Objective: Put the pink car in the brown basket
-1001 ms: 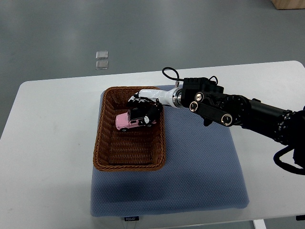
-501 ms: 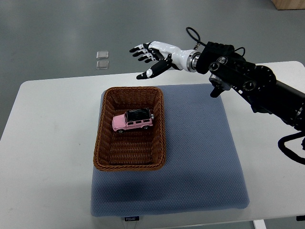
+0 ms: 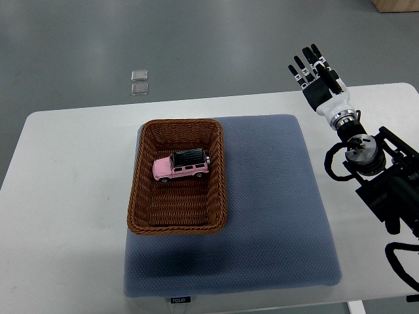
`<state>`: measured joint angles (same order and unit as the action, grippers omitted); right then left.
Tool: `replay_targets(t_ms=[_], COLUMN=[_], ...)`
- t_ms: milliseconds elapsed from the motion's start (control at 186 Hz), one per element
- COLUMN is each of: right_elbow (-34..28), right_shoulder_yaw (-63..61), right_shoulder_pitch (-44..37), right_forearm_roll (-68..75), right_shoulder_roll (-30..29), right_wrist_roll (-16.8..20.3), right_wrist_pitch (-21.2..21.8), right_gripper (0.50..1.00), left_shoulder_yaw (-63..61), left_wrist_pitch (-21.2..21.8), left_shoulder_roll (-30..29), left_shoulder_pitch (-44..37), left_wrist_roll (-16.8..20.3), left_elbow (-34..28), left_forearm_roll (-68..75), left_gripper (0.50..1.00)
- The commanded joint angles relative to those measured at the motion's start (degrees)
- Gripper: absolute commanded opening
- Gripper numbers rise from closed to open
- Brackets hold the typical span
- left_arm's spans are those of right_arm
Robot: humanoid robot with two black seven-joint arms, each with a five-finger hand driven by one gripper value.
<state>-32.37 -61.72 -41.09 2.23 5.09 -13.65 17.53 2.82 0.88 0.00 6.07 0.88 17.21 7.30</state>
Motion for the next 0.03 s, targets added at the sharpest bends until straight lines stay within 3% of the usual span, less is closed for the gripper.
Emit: replay_targets(t_ms=[0, 22], right_elbow=[1.87, 1.96], right_shoulder_yaw=[-0.07, -0.07], right_shoulder_pitch=[0.13, 0.13], right_forearm_roll=[0.32, 0.32], right_shoulder_roll=[-0.26, -0.26], right_wrist_roll=[-0.59, -0.59], right_wrist_pitch=[2.25, 2.6], right_gripper=[0.907, 0.907], left_shoulder_yaw=[-0.01, -0.01], left_wrist_pitch=[0.0, 0.0], left_shoulder_roll=[0.0, 0.0], left_shoulder_pitch=[0.0, 0.0], left_wrist_roll=[0.0, 0.0], left_elbow=[0.01, 0.01], left_forearm_roll=[-0.01, -0.01], left_gripper=[1.0, 1.0])
